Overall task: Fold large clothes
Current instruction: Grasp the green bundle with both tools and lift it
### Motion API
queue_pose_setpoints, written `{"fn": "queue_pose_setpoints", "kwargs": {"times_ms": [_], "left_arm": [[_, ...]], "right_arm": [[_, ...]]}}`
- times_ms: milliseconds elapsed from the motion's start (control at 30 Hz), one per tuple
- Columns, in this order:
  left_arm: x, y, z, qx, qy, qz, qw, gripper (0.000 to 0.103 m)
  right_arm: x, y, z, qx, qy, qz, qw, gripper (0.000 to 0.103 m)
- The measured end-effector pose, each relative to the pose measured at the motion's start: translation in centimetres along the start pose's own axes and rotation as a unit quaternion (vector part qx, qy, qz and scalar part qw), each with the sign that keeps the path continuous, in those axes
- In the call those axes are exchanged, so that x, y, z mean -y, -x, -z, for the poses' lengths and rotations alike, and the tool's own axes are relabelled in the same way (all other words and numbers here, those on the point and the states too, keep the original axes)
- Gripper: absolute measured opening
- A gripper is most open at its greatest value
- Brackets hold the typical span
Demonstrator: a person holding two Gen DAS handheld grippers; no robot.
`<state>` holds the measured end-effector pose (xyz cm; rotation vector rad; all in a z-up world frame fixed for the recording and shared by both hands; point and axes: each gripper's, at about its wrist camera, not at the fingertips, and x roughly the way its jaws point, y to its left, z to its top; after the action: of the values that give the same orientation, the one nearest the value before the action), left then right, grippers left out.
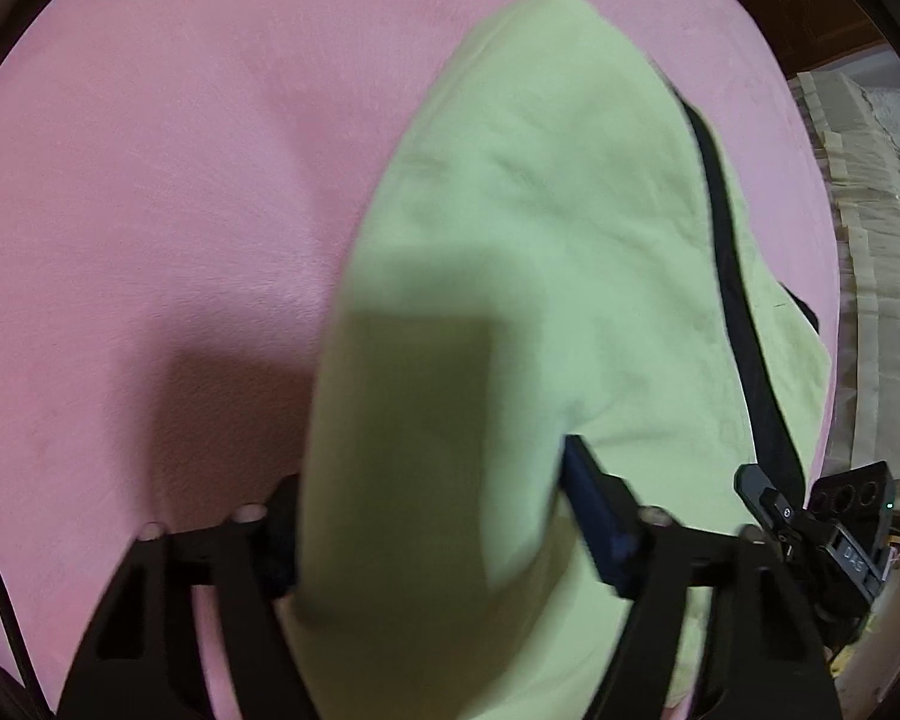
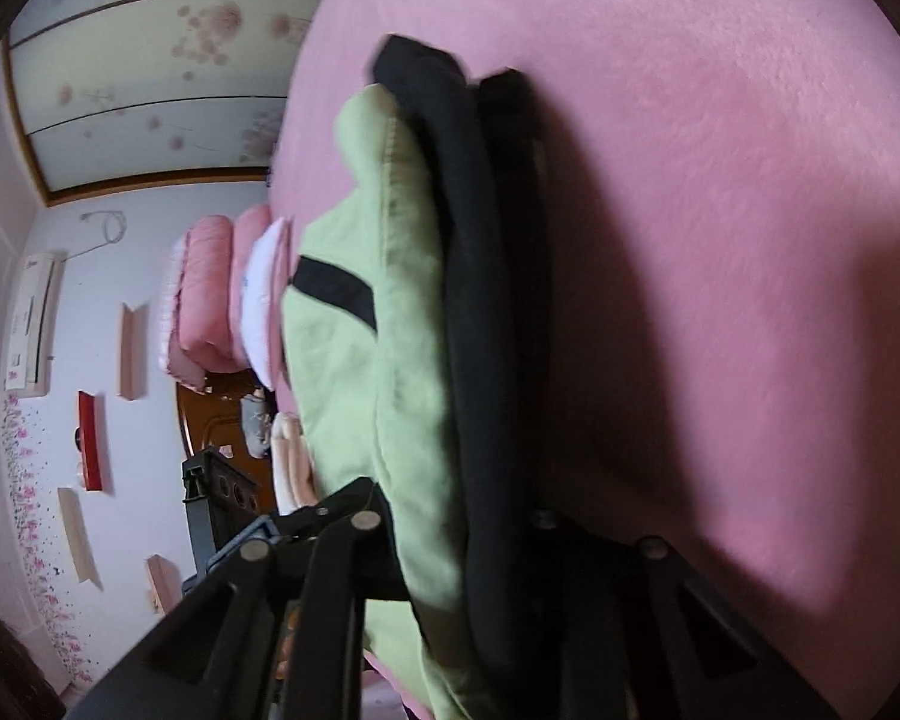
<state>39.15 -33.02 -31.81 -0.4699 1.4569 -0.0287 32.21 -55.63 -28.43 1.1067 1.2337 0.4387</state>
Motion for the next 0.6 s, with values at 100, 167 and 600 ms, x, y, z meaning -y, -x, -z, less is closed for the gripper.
{"fn": "queue_pose_setpoints", "kwargs": {"times_ms": [100, 167, 600], "left_arm": [[0.5, 1.6, 1.0, 0.017, -0.008, -0.004, 0.9998, 0.044], [0.6, 2.9, 1.8, 0.026, -0.003, 0.0, 0.9997, 0.039], [-4.7, 9.7, 8.1, -0.038, -0.013, 0.019, 0.999, 0.033]], "right_arm": [[-1.9, 0.2, 1.2, 0.007, 0.019, 0.006, 1.0, 0.013], [-3.9, 0.3, 2.1, 0.012, 0.055, 0.029, 0.998, 0.012], [-13.0, 0.3, 14.4, -0.03, 0.172, 0.146, 0.974, 0.012]]}}
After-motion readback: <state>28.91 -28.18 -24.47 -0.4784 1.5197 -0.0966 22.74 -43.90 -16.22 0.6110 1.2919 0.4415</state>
